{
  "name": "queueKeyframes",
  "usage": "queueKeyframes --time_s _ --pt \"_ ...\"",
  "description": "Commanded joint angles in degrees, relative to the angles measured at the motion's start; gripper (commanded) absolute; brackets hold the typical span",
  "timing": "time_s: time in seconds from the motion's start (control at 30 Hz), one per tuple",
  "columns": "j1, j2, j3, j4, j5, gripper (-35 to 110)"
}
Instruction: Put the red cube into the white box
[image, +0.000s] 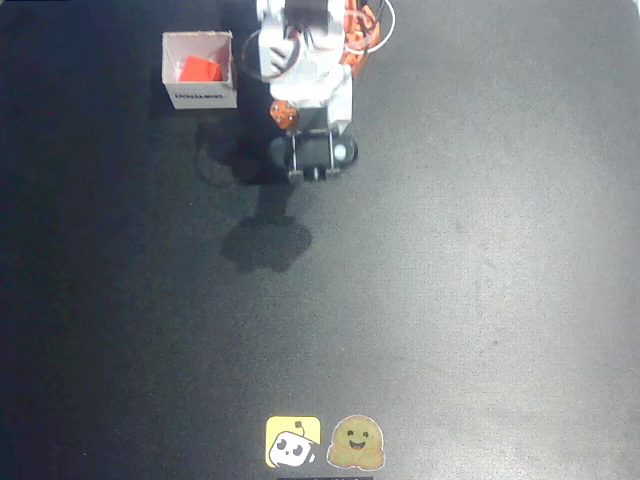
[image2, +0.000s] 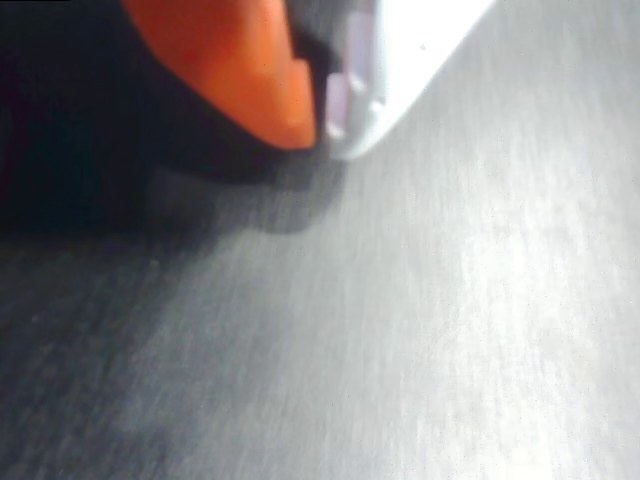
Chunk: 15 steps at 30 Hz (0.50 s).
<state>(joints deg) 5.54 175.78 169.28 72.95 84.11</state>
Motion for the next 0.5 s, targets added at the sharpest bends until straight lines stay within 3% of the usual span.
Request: queueKeyframes --time_s 0.0,0.47 --pt "0.0 1.23 0.0 0.18 -0.35 0" --pt "0.53 7.29 0.0 3.34 -0.26 0"
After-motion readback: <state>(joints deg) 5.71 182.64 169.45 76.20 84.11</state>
